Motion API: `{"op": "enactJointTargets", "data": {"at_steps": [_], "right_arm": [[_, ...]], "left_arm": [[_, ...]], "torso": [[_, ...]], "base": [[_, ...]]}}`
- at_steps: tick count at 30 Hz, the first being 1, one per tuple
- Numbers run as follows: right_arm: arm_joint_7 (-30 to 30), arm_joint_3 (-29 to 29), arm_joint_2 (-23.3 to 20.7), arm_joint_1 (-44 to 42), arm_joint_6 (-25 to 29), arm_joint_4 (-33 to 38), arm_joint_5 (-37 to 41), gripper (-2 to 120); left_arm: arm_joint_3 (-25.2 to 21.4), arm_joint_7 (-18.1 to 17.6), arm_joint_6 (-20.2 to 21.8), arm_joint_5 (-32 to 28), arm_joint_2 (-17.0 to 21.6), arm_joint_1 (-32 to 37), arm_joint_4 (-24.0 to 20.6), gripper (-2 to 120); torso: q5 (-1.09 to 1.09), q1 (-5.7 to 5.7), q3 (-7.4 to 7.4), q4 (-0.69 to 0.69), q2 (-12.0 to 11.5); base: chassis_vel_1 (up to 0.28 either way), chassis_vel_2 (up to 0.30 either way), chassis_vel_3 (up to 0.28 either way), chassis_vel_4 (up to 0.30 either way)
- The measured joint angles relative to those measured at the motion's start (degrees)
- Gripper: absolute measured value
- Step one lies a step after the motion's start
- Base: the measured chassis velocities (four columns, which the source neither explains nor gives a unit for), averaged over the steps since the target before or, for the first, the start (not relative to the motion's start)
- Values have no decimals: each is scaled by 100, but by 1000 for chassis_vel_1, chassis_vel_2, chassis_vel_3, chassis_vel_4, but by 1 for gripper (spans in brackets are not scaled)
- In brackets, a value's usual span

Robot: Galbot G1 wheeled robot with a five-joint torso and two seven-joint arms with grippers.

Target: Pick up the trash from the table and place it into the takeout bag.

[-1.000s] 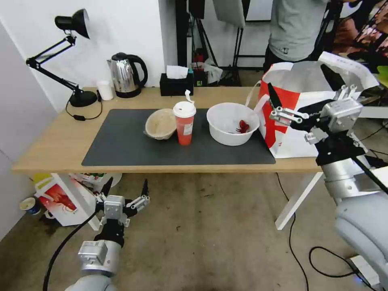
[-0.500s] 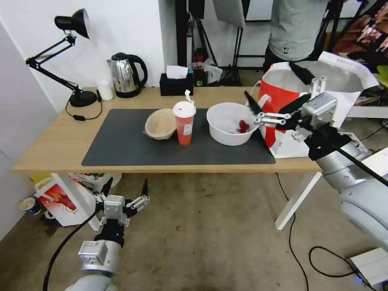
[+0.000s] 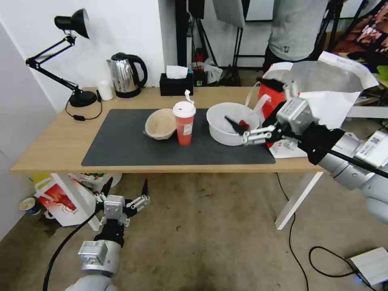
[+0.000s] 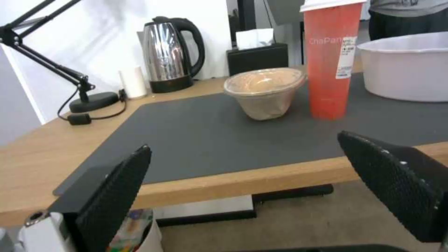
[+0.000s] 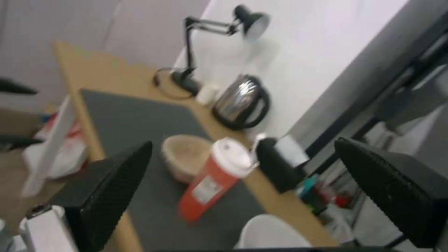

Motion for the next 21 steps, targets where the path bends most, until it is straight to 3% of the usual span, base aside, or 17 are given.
{"op": "enactJointTargets", "data": {"at_steps": [7, 15, 17, 21], "right_arm": [[-140, 1, -320, 29, -165, -130, 40, 100], [-347, 38, -733, 61, 140, -406, -289, 100], [-91, 70, -868, 45, -168, -459, -535, 100], [-212, 177, -940, 58, -444, -549, -706, 100]], "left_arm": [[0, 0, 0, 0, 0, 0, 0, 100], [0, 0, 0, 0, 0, 0, 0, 100], [0, 0, 0, 0, 0, 0, 0, 100], [0, 0, 0, 0, 0, 0, 0, 100]], "torso": [[-1, 0, 0, 0, 0], [-1, 0, 0, 0, 0], [-1, 0, 0, 0, 1], [-1, 0, 0, 0, 1]], "base": [[0, 0, 0, 0], [0, 0, 0, 0], [0, 0, 0, 0], [0, 0, 0, 0]]}}
